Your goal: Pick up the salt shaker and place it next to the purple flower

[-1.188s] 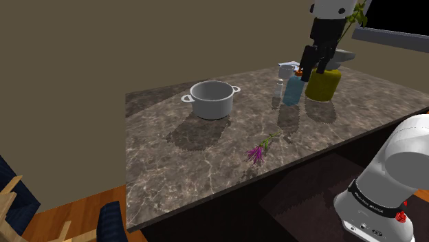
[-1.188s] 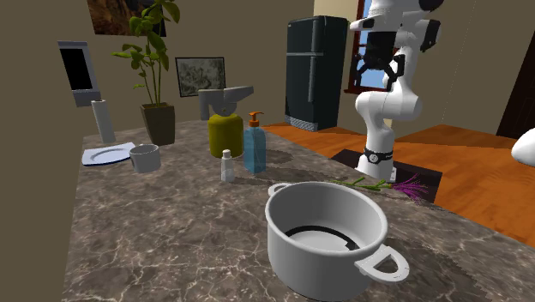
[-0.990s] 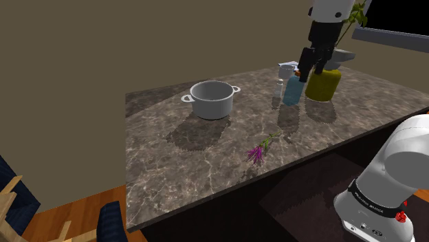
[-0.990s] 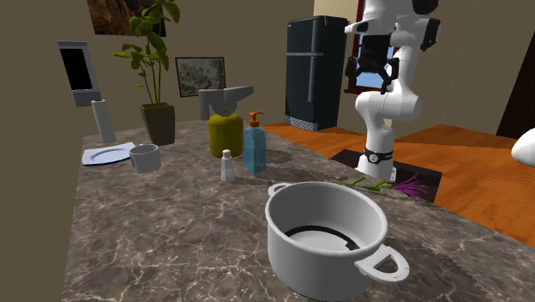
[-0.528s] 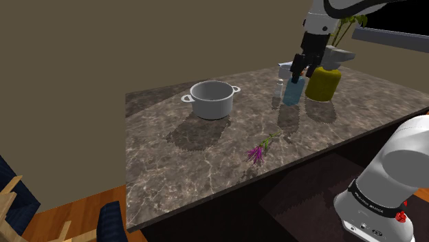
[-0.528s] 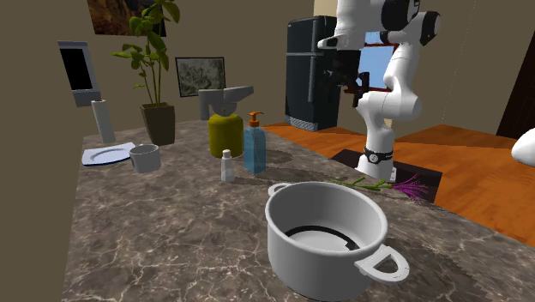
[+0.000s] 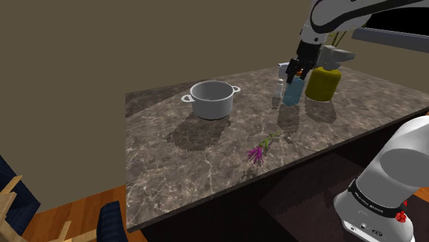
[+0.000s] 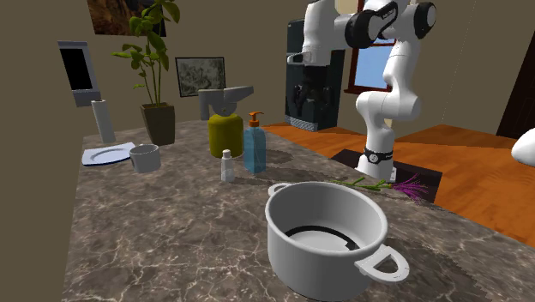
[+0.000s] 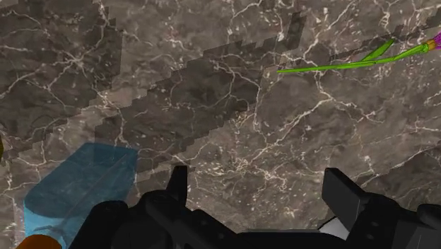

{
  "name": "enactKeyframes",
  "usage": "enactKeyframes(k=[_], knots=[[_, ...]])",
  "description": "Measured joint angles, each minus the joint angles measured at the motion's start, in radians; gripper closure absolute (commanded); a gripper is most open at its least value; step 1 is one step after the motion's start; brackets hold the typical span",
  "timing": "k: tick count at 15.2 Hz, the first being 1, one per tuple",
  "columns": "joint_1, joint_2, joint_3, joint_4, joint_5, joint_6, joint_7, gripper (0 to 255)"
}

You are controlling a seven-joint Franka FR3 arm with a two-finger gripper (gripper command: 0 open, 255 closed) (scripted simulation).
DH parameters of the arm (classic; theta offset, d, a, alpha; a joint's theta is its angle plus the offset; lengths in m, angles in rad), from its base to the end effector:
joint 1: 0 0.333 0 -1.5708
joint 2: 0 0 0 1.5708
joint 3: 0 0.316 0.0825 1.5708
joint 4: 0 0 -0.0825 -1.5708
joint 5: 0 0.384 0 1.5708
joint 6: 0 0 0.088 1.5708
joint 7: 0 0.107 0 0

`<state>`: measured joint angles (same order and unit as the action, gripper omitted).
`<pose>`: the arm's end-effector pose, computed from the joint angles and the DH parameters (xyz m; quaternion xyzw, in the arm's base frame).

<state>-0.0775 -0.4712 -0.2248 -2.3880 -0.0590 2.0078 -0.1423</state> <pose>0.3967 -0.1343 0.4955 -0.9972 0.0587 -0.0449 0.0144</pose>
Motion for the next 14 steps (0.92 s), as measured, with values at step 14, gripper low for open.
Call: enactKeyframes(k=[14], knots=[[-0.016, 0.431, -0.191, 0.266, 0.251, 0.291, -0.300, 0]])
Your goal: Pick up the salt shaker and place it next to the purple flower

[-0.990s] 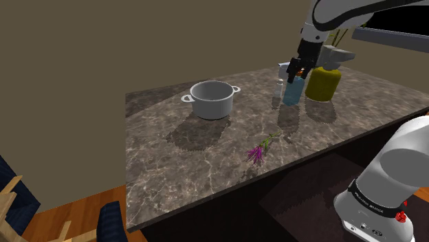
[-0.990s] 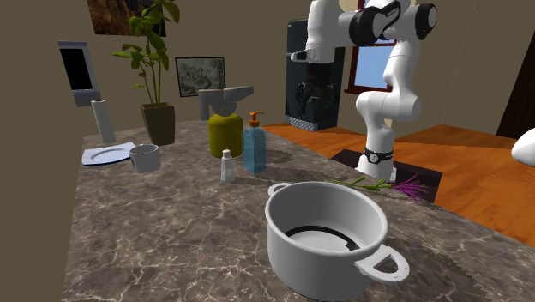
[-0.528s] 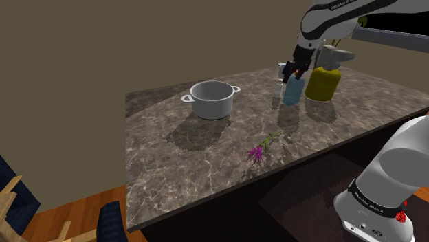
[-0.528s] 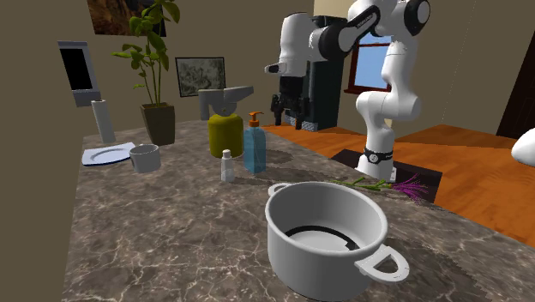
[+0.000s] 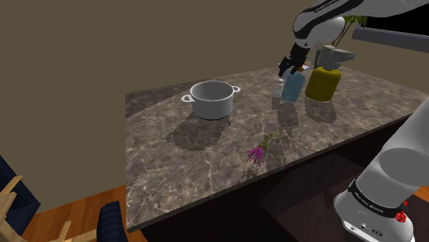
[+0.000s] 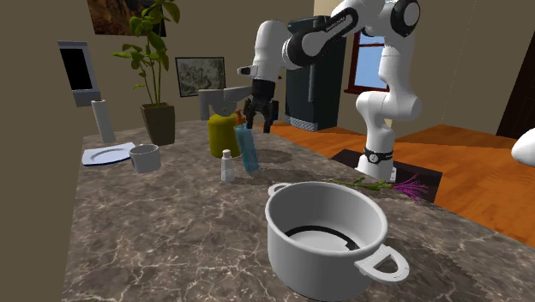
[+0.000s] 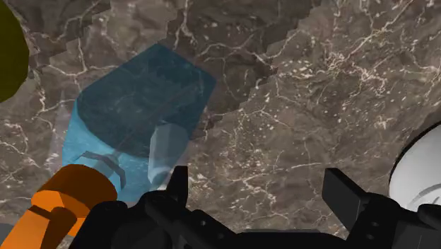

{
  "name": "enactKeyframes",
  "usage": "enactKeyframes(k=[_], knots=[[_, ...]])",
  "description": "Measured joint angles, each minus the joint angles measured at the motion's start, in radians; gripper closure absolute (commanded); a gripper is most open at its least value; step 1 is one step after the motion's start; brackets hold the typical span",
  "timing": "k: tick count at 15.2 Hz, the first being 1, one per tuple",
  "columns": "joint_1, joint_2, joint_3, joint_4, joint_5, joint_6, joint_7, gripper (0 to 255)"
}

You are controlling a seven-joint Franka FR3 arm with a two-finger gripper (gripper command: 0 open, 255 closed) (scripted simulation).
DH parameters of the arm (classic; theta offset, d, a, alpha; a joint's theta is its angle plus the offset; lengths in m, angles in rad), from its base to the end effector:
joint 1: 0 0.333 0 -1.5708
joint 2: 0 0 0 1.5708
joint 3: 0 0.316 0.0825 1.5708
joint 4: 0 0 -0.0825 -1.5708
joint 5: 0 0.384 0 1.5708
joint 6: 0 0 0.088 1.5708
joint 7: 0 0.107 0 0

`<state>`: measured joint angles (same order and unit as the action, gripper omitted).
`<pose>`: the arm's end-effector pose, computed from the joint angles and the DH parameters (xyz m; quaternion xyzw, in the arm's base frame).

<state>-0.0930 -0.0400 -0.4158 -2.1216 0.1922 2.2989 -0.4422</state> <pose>0.4856 -0.2682 0.4493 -0.9866 0.0894 -0.1334 0.0281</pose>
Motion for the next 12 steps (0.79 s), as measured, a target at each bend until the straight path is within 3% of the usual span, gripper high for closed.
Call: enactKeyframes(k=[2, 5, 6, 9, 12], knots=[[-0.017, 0.092, -0.021, 0.059, 0.062, 0.147, -0.057, 0], [-0.064, 0.239, -0.025, 0.154, 0.171, 0.262, -0.147, 0], [-0.084, 0.296, -0.013, 0.207, 0.207, 0.258, -0.165, 0], [-0.129, 0.366, 0.012, 0.262, 0.248, 0.064, -0.188, 0], [-0.144, 0.391, 0.027, 0.290, 0.276, 0.030, -0.212, 0]])
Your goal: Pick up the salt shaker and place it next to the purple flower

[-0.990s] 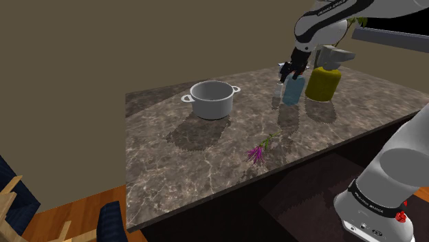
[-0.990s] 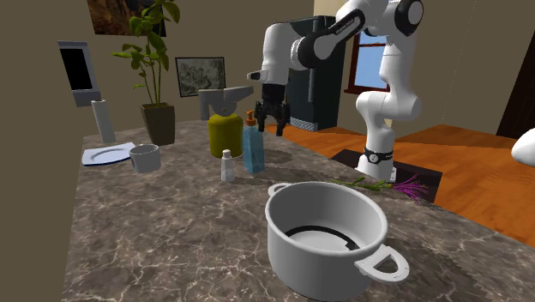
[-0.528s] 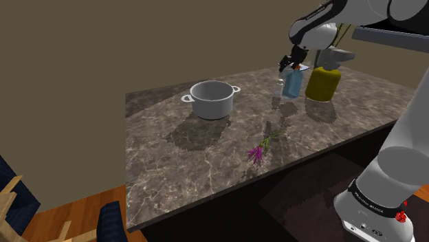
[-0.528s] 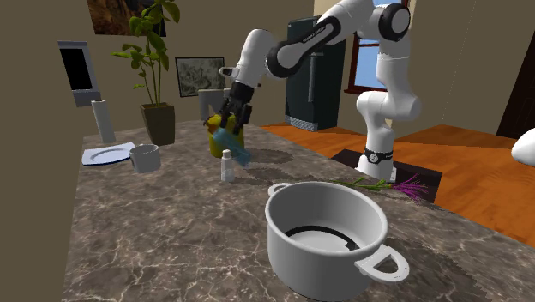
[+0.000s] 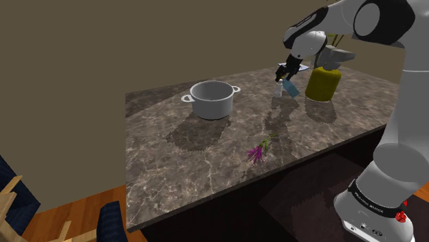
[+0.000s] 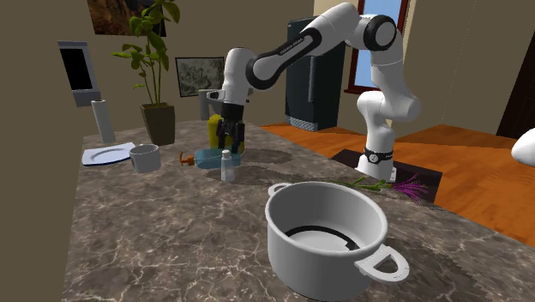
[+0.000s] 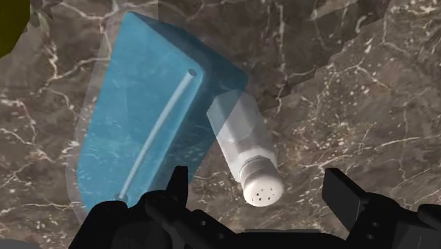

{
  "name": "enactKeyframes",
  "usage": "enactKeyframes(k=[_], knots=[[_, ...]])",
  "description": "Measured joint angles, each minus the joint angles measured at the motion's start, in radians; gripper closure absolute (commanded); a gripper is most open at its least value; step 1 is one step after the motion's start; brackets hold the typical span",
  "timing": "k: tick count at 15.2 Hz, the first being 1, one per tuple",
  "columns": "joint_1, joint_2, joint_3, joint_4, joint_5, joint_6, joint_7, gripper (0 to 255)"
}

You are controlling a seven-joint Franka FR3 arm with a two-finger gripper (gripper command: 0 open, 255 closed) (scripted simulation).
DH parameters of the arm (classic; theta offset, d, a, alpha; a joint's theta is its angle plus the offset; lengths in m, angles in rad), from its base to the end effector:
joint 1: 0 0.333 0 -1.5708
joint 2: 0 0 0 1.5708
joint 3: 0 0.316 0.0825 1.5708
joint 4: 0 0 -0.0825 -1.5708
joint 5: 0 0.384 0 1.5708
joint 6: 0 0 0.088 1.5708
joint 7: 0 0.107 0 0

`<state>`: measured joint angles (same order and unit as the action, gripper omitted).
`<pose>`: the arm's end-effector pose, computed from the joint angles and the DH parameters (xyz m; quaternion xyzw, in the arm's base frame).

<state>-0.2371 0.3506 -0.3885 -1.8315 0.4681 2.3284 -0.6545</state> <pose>0.5429 -0.3590 0.3715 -0.9822 0.1140 -0.1438 0.0411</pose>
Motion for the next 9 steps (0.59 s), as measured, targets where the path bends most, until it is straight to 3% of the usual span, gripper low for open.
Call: enactKeyframes(k=[9], knots=[[0.000, 0.014, 0.025, -0.009, 0.025, 0.049, -0.014, 0]])
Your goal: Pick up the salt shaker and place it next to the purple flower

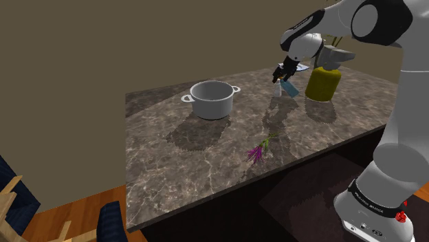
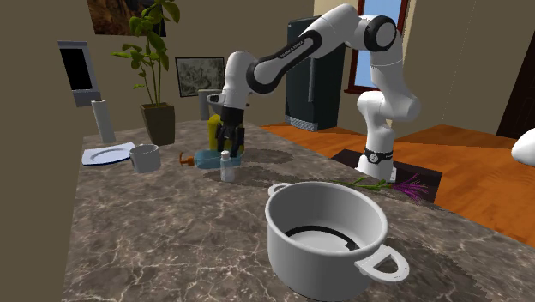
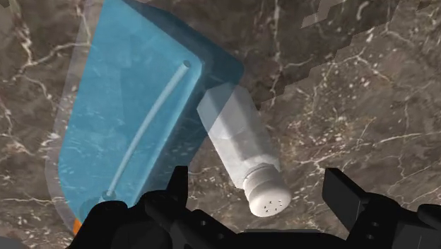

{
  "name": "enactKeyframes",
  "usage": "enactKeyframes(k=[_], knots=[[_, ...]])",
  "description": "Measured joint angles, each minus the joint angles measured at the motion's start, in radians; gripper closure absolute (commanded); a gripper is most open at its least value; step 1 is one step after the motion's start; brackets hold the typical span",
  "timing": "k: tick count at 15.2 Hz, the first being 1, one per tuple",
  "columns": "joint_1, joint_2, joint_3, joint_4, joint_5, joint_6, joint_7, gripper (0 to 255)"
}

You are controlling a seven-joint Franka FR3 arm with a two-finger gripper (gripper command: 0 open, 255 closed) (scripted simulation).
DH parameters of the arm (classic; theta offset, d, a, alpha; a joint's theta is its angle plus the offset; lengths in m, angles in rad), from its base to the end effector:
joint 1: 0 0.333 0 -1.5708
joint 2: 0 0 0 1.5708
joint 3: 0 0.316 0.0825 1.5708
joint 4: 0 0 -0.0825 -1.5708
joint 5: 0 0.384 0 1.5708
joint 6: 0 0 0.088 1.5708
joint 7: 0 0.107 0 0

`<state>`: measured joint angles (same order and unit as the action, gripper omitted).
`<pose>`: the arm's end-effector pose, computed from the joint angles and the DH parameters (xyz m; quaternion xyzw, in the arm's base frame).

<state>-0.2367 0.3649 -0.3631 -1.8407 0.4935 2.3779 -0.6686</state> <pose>0.5519 -0.3495 0.3616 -0.9809 0.1085 -0.1565 0.0397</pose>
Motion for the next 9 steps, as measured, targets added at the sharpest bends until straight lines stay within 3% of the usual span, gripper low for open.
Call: enactKeyframes(k=[1, 2, 4, 9], knots=[[-0.008, -0.002, 0.000, 0.004, 0.002, -0.009, -0.009, 0], [-0.002, -0.005, -0.001, -0.007, -0.003, 0.006, -0.002, 255], [0.002, -0.006, -0.004, -0.032, -0.009, 0.047, 0.006, 255], [-0.001, 0.000, -0.010, -0.012, -0.016, -0.005, 0.014, 255]])
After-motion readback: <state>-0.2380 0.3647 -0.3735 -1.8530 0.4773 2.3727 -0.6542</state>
